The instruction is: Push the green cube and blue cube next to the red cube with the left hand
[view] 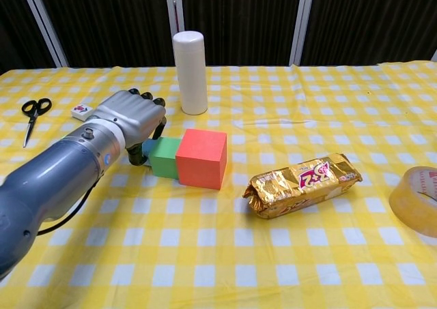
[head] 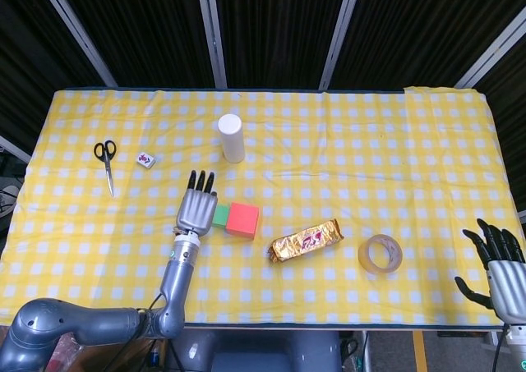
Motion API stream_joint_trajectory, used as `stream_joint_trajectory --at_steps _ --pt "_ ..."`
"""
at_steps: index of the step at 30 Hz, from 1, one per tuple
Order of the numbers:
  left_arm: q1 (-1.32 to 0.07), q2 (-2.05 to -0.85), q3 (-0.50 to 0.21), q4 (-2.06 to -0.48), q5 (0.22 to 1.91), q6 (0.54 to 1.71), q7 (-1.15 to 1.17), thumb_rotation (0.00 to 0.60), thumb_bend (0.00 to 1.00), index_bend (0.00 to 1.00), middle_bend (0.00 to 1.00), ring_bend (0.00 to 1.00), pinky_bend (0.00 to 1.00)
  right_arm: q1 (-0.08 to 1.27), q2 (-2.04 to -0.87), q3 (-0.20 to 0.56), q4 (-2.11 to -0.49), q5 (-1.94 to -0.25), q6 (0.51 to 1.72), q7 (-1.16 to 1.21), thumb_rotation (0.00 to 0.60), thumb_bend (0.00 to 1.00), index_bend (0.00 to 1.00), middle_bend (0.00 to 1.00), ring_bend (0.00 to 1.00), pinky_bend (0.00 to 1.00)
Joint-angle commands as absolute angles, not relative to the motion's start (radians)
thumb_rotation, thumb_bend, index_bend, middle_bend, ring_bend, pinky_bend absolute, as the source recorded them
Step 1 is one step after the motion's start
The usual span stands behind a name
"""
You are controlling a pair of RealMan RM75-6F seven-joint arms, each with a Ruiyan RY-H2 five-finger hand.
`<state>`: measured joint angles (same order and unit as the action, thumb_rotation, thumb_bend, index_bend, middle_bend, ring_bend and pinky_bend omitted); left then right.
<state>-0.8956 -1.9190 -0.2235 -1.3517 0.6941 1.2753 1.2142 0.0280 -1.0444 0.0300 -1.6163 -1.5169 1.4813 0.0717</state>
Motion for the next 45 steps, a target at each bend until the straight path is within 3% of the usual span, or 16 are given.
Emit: stream_joint_trajectory --at_steps 1,36,45 --pt "-0.895 -1.919 -0.223 -1.352 0.692 1.276 1.217 0.600 0.45 0.51 0.03 0.00 0.00 0.028 -1.044 0.030 -1.616 -1.517 1.482 0.073 0.600 0.32 0.17 0.00 0.00 0.00" --pt "-0.895 -1.944 -0.213 -1.334 0.704 1.279 1.225 0.600 0.45 0.50 0.03 0.00 0.00 0.031 -1.042 0.028 -1.620 -1.522 1.478 0.074 0.600 0.32 0.17 0.00 0.00 0.00" --pt "-0.897 -1.940 -0.206 -1.337 0.708 1.274 1.242 0.600 0.38 0.34 0.01 0.00 0.00 0.031 -1.042 0.029 -1.620 -1.521 1.479 0.075 0.600 0.32 0.17 0.00 0.00 0.00"
